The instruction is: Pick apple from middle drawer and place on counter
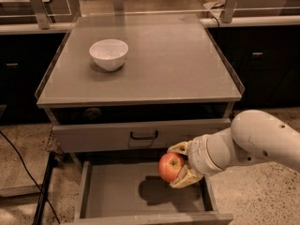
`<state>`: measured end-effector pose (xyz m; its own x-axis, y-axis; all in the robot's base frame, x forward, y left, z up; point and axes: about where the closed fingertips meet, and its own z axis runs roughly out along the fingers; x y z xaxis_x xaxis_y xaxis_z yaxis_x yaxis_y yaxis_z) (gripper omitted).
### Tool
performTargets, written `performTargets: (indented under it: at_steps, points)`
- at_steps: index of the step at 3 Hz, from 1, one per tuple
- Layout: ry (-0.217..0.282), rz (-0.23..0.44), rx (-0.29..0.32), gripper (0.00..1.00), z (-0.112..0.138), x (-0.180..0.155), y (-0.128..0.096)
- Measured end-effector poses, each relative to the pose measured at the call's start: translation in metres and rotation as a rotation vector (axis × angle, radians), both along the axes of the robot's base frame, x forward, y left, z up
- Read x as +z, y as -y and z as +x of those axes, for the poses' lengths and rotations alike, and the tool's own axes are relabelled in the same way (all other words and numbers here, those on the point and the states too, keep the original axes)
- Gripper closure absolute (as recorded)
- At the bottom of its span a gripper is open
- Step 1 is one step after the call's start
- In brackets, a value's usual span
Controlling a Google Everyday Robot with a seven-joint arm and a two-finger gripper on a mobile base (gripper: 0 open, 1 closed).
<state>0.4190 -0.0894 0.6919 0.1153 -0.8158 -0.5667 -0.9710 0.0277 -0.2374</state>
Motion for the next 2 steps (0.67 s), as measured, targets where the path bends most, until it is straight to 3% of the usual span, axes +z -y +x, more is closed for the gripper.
performTargets:
  at_steps: [1,2]
  points:
    - [0.026,0.021,-0.018,1.00,0.005,0.029,-0.003]
    - [0.052,0.041,-0.076,1.00,0.017,0.082,-0.007]
